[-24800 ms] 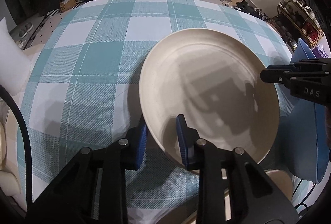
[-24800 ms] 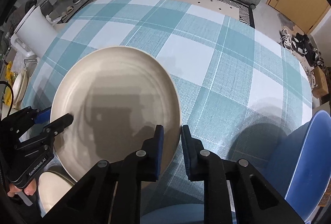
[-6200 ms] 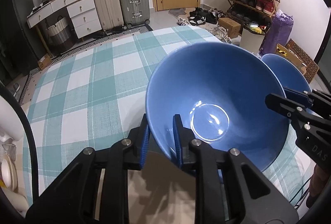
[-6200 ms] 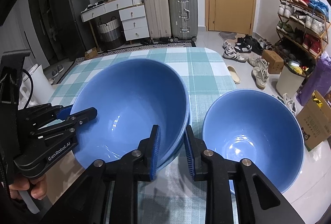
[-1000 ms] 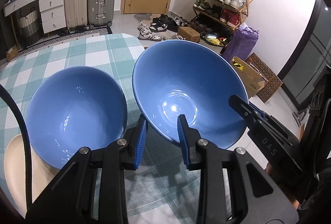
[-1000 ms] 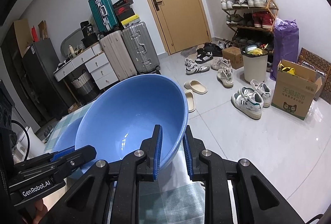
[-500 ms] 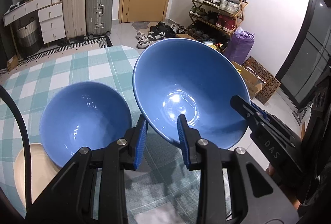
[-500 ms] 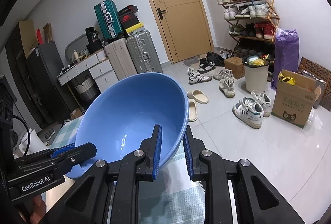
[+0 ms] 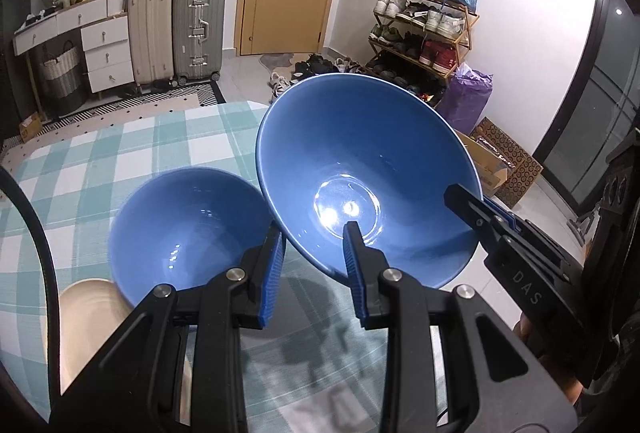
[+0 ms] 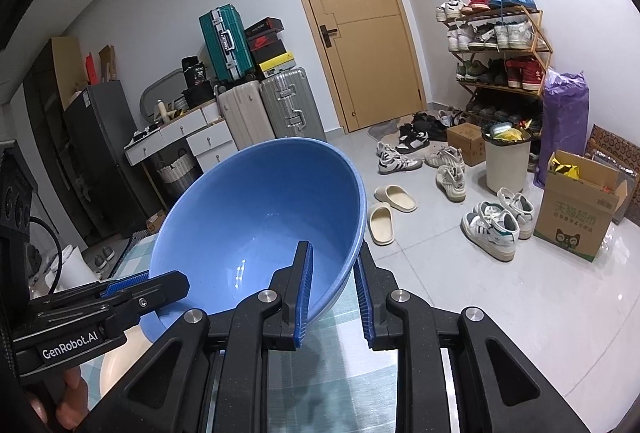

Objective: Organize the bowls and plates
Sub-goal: 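Lift the blue bowl with both grippers and lower it into the nested bowls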

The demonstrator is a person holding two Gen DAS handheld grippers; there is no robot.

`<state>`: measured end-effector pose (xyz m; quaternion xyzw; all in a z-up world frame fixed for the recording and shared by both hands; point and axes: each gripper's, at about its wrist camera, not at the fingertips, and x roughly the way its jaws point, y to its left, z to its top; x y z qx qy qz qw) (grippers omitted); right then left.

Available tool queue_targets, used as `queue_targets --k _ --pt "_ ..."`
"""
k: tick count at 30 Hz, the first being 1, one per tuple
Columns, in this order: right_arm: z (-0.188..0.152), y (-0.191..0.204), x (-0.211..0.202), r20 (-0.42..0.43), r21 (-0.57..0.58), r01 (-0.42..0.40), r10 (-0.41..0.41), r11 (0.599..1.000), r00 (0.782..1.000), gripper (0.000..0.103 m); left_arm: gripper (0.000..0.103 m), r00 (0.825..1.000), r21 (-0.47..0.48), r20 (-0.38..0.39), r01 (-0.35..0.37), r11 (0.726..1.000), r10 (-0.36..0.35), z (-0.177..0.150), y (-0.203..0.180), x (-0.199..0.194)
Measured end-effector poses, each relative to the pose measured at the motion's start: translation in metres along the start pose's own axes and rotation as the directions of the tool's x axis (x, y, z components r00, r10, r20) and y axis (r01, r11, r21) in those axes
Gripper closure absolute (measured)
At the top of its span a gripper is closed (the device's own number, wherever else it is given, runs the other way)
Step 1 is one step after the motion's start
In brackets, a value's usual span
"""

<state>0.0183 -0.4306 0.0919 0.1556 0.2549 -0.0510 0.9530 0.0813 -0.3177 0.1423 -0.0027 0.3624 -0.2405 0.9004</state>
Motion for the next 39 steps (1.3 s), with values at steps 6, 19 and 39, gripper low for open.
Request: queue_targets --k 6,19,39 --pt "0.001 0.012 0.000 0.003 -0.014 -0.024 0.024 1.000 1.000 0.082 0.077 1.000 -0.017 0.024 -0.014 1.000 0.015 0.002 0.011 -0.023" --pt "-0.004 0.039 -0.003 -0.002 -0.051 -0.076 0.076 0.996 0.997 0.081 0.077 0.998 -0.039 0.044 -0.040 0.998 0.041 -0.007 0.029 -0.059" --pt "-0.019 0.075 0.022 -0.055 -0.088 -0.136 0.132 0.987 0.990 0.081 0.077 0.998 -0.104 0.014 -0.060 0.993 0.062 -0.025 0.076 -0.051"
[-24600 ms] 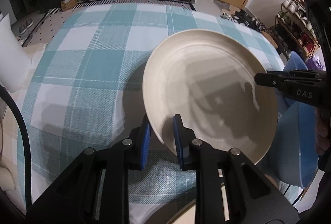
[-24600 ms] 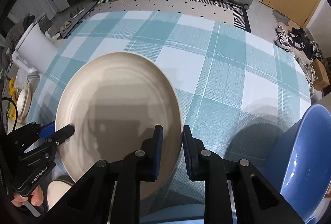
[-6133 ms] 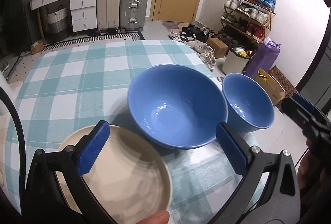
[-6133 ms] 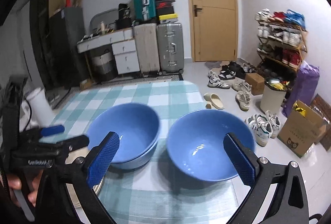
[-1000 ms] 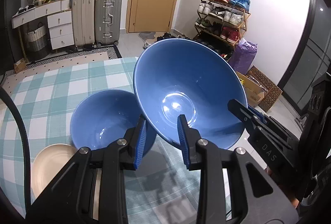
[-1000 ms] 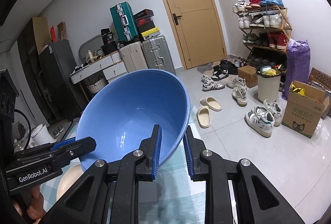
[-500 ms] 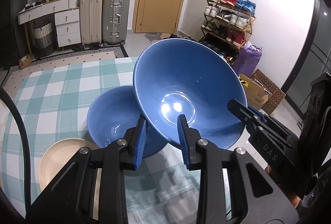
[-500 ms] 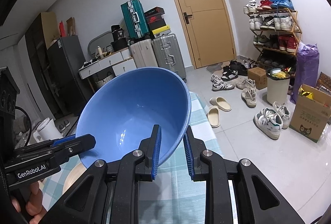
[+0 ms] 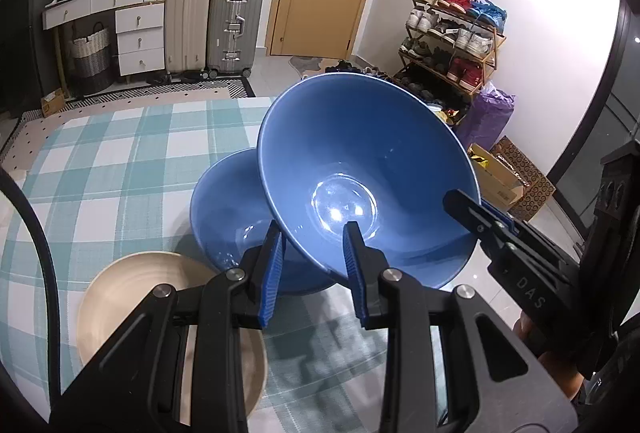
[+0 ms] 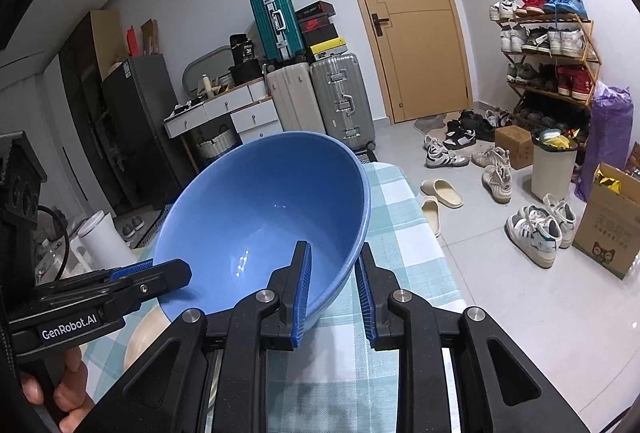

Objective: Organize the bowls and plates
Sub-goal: 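Lift the blue bowl with both grippers and lower it into the nested bowls, then open both grippers to release the bowl onto the nested pair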

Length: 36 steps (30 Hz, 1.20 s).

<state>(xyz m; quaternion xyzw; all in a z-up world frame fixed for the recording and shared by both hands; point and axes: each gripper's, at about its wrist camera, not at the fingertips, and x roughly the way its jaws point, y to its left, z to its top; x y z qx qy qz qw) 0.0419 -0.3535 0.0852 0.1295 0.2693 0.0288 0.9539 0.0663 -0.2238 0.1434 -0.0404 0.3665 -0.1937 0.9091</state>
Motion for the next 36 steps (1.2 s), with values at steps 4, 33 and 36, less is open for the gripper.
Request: queue_targets --k 4,33,36 --pt "-0.002 0.003 0.004 -0.006 0.003 -0.018 0.018 1.000 1.000 0.080 0.077 1.000 -0.009 0.016 -0.008 1.000 0.008 0.001 0.005 -0.003" --pt "-0.028 0.015 0.062 -0.081 -0.023 -0.074 0.072 0.997 0.994 0.080 0.077 0.993 -0.014 -0.024 -0.113 0.994 0.113 0.001 0.057 0.052" --pt "-0.030 0.017 0.067 -0.093 -0.033 -0.073 0.070 0.997 0.993 0.080 0.077 0.990 -0.005 -0.032 -0.136 0.991 0.135 -0.001 0.061 0.061"
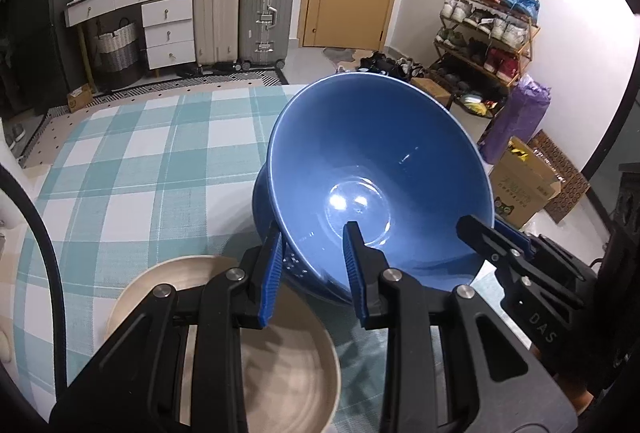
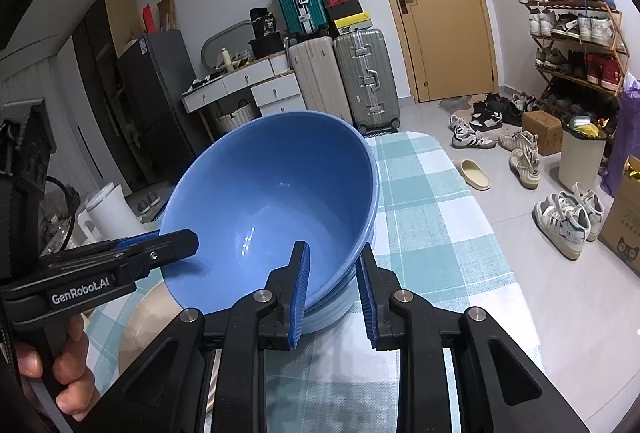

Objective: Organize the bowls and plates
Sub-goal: 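Open both grippers to release the bowl onto the nested pair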

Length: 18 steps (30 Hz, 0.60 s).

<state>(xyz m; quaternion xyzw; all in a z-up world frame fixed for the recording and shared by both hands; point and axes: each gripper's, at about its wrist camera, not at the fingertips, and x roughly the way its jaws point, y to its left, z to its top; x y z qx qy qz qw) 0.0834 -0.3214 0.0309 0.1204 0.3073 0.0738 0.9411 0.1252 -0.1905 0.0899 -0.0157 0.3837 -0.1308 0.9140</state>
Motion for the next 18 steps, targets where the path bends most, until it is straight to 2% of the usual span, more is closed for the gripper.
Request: queue_targets --k 14,18 --pt "-0.010 0.001 0.022 -0.042 -0.023 0.024 -0.025 0.999 0.999 0.079 0.077 0.999 0.011 -0.040 -0.011 1.000 0.012 -0.006 0.017 0.035" --pt "-0.010 0.000 0.025 -0.051 -0.025 0.028 -0.029 0.999 0.998 0.074 0.076 0.999 0.015 -0.044 -0.014 1.000 0.014 -0.006 0.020 0.040"
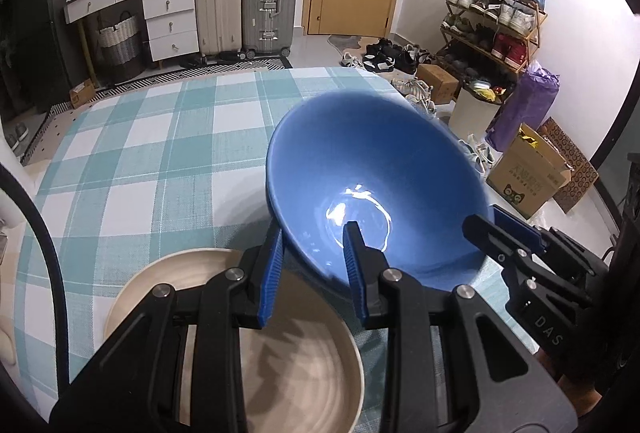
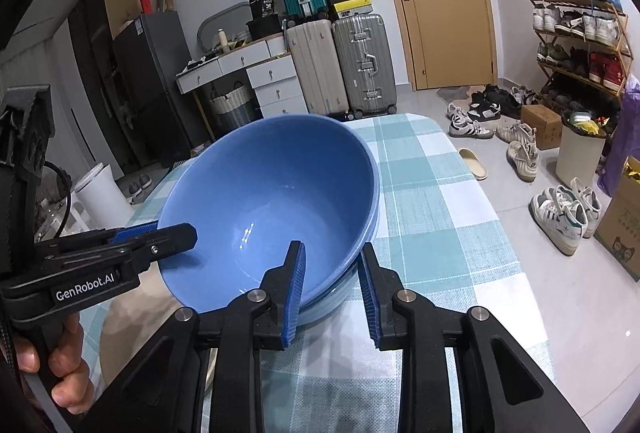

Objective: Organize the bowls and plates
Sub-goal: 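Open both grippers to release the bowl onto the nested pair, then close both grippers on the rim of the three-bowl stack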

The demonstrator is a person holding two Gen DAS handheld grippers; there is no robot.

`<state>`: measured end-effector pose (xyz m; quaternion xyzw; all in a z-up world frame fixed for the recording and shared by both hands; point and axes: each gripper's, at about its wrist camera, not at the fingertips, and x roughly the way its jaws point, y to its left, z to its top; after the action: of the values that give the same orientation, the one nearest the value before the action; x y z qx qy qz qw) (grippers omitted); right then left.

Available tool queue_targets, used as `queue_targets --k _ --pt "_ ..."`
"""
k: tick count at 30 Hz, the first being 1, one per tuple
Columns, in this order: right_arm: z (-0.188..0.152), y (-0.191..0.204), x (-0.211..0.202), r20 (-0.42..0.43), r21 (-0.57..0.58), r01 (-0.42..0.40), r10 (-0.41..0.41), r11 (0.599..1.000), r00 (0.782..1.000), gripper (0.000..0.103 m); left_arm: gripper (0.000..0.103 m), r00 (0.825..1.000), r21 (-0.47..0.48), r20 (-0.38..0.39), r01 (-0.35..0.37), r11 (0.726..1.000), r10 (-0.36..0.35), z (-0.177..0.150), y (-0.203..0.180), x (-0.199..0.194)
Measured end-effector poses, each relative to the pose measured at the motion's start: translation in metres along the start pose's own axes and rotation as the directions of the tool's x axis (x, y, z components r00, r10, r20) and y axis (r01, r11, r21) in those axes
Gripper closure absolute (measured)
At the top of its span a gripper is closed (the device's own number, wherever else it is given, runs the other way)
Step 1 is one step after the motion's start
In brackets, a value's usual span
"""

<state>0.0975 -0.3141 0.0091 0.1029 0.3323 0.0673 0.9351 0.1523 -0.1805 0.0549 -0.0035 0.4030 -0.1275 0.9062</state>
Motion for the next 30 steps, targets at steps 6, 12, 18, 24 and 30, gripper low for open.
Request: queue_targets --k 6,12,18,24,30 --pt "0.000 0.001 -0.001 0.002 -0.019 -0.003 0.003 1.000 1.000 0.071 0.077 1.000 -0.012 -0.014 0.006 1.000 -0.006 -0.003 0.007 0.007" --pt "0.001 -0.003 -0.001 -0.004 -0.014 -0.001 0.001 1.000 1.000 0.067 0.076 1.000 -0.019 -0.021 0.015 1.000 -0.015 -0.004 0.012 0.009" --pt "0.003 -0.011 -0.004 -0.006 0.009 -0.001 0.001 1.000 1.000 0.058 0.072 1.000 -0.020 -0.026 0.009 1.000 -0.010 -0.002 0.018 0.010" --pt "0.003 -0.021 -0.003 -0.025 0.064 -0.012 0.014 0.998 1.000 0.044 0.043 1.000 -0.060 -0.014 0.005 0.998 -0.006 0.002 0.037 0.010" --pt "0.006 -0.029 0.001 -0.021 0.121 -0.063 0.066 0.991 0.998 0.016 0.017 0.999 -0.107 -0.007 0.045 0.993 -0.046 0.010 0.053 0.014"
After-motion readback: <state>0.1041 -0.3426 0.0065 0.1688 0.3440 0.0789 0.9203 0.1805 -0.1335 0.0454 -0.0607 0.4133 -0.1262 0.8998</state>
